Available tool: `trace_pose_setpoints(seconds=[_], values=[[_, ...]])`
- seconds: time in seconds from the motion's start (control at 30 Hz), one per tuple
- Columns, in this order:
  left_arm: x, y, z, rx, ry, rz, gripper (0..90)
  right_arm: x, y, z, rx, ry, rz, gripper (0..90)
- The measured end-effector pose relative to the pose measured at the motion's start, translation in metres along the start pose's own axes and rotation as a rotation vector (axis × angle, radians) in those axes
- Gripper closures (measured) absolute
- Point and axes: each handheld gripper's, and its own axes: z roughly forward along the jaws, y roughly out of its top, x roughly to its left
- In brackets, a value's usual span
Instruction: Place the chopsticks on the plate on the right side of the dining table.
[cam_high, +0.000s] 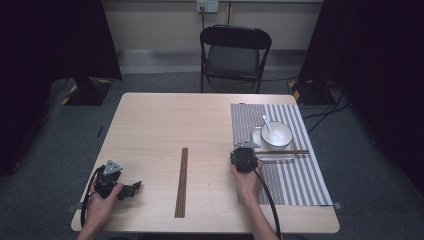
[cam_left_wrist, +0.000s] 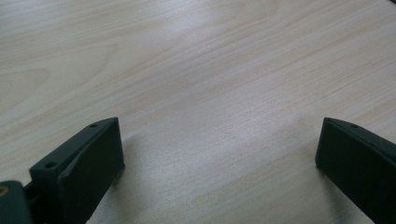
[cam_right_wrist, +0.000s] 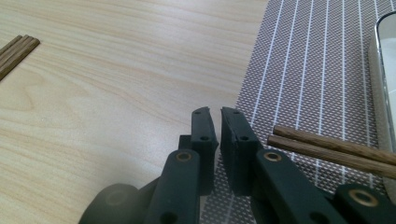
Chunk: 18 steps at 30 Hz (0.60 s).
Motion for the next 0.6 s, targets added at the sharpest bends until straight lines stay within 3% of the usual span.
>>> trace_pose_setpoints(seconds=[0.6], values=[[-0.0001, -0.0001, 0.0000, 0.000, -0.001, -0.002, 0.4, -0.0044, -0.0002, -0.0008, 0.002, -0.020, -0.001, 83.8]])
